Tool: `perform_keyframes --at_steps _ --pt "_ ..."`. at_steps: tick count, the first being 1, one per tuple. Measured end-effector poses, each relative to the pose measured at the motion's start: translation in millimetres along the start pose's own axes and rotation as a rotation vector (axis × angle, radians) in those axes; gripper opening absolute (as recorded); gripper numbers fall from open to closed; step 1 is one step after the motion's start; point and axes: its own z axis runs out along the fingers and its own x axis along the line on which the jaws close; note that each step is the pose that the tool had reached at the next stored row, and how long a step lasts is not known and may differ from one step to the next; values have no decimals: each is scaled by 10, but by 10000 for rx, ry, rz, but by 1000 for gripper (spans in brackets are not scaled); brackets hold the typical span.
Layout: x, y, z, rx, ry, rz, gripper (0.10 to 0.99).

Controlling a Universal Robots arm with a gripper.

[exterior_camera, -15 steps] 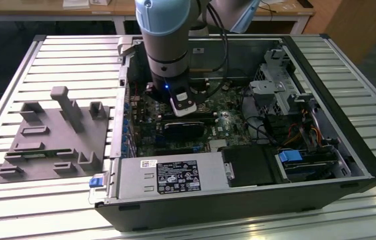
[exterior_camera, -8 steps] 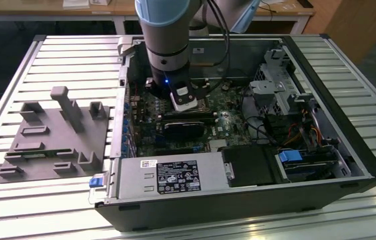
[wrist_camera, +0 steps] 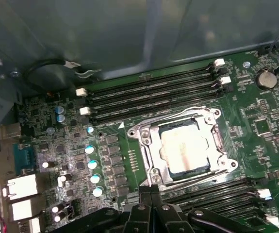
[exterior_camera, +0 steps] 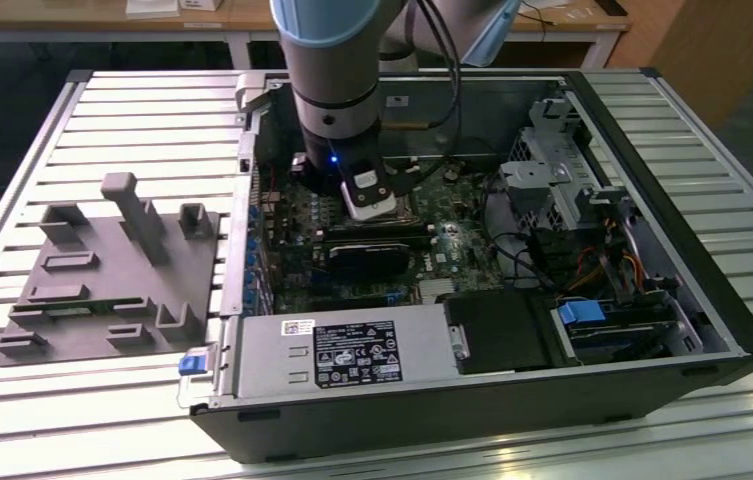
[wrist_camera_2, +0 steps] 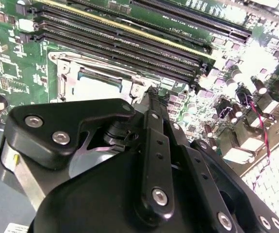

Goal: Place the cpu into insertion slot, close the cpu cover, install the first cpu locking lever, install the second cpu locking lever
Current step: 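Install the second cpu locking lever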

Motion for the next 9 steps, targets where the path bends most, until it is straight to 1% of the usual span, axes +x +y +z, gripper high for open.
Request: perform_keyframes --at_steps 2,6,9 --pt "-57 14 5 0 9 5 106" --pt "-198 50 17 10 45 13 106" --pt "-298 75 25 34 74 18 106"
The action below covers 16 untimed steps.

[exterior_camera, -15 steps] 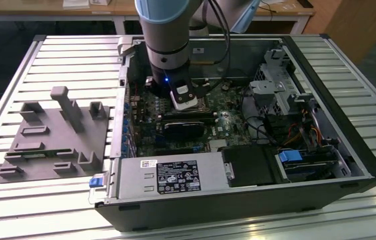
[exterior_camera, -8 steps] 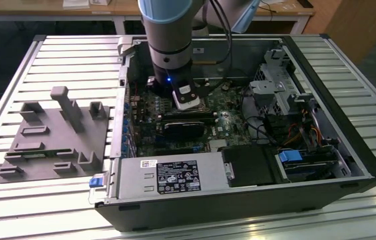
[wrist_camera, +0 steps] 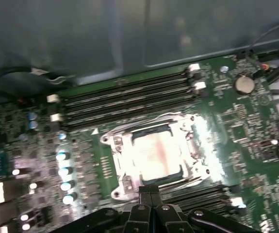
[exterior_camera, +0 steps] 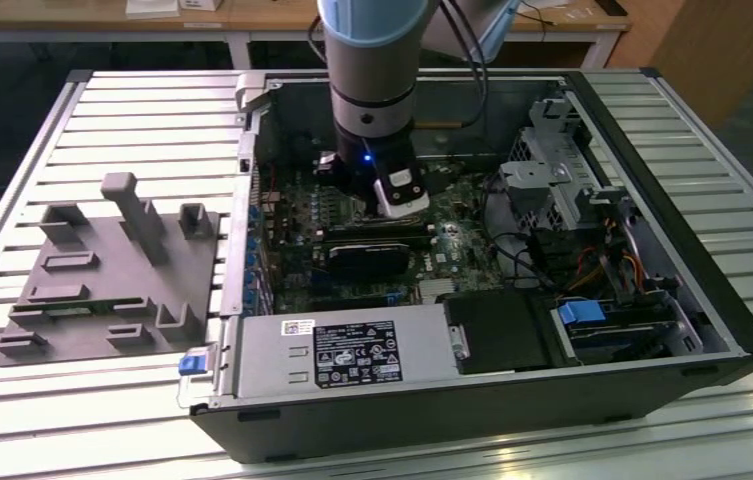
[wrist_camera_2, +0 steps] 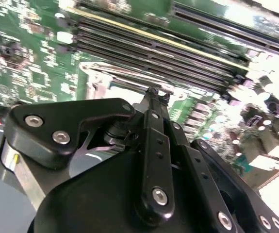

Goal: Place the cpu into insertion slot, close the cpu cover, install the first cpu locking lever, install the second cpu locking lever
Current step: 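Install the second cpu locking lever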

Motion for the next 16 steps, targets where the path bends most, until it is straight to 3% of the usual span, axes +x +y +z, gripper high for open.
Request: perform_keyframes --at_steps 6,10,16 --pt "-125 43 11 177 5 -3 106" --pt "-134 99 23 296 -23 -10 106" --pt "-122 213 47 321 -30 -13 106"
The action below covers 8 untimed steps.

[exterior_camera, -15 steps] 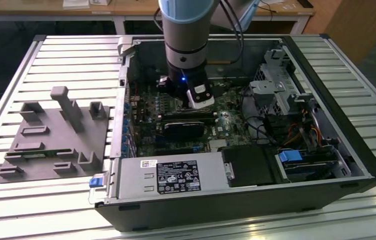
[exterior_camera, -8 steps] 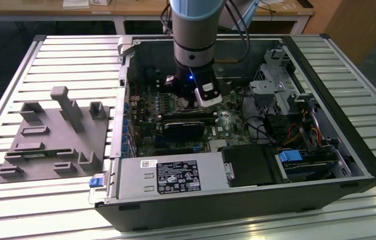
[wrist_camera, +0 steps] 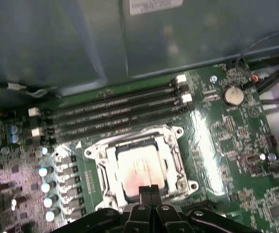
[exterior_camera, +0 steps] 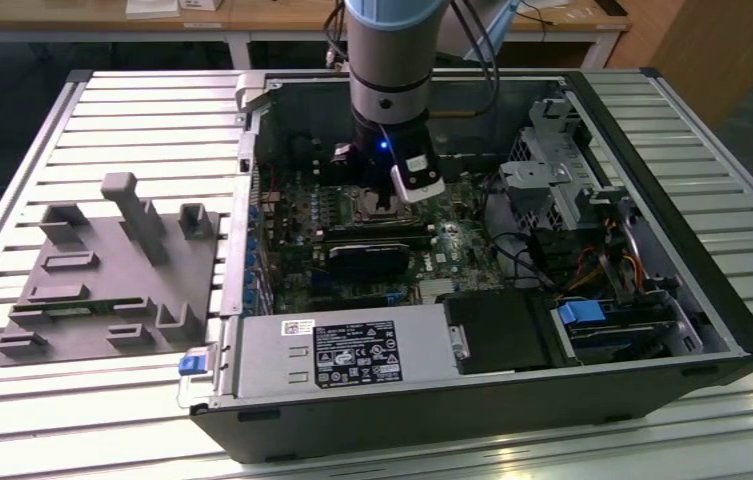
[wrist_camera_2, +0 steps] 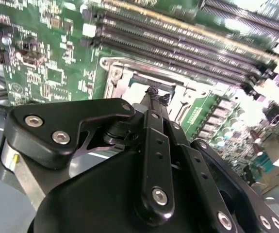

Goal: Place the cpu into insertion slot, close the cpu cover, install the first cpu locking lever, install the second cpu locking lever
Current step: 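Install the second cpu locking lever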

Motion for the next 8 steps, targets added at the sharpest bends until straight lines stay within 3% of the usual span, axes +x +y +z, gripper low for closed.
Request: perform_keyframes --at_steps 5,8 --pt "23 107 18 14 -3 -1 106" --pt "30 134 23 17 -4 0 106"
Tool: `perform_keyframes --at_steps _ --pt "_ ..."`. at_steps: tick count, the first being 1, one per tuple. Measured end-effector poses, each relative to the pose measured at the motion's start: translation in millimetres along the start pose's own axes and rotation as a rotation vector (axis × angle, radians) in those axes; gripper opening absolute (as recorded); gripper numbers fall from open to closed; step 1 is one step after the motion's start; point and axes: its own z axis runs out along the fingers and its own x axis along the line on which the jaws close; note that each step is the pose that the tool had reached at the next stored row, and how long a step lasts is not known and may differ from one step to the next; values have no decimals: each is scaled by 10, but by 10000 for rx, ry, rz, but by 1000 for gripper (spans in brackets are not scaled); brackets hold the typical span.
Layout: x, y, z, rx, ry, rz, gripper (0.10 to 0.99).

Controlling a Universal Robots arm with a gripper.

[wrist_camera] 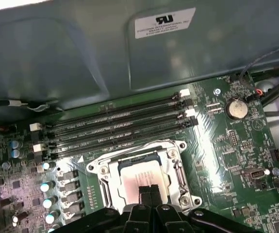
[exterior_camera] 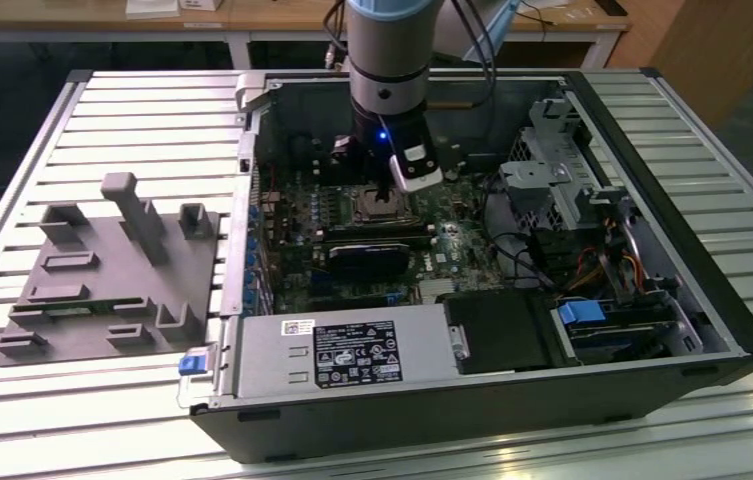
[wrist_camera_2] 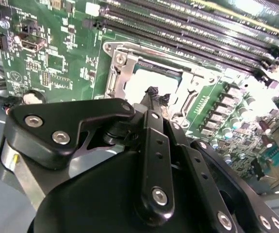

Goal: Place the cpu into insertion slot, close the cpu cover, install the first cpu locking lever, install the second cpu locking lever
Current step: 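Install the second cpu locking lever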

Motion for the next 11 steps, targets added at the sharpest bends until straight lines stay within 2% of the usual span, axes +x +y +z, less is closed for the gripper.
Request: perform_keyframes --at_steps 4,11 --pt "0 10 -33 6 -1 -1 106" --pt "0 10 -35 11 -3 -1 106"
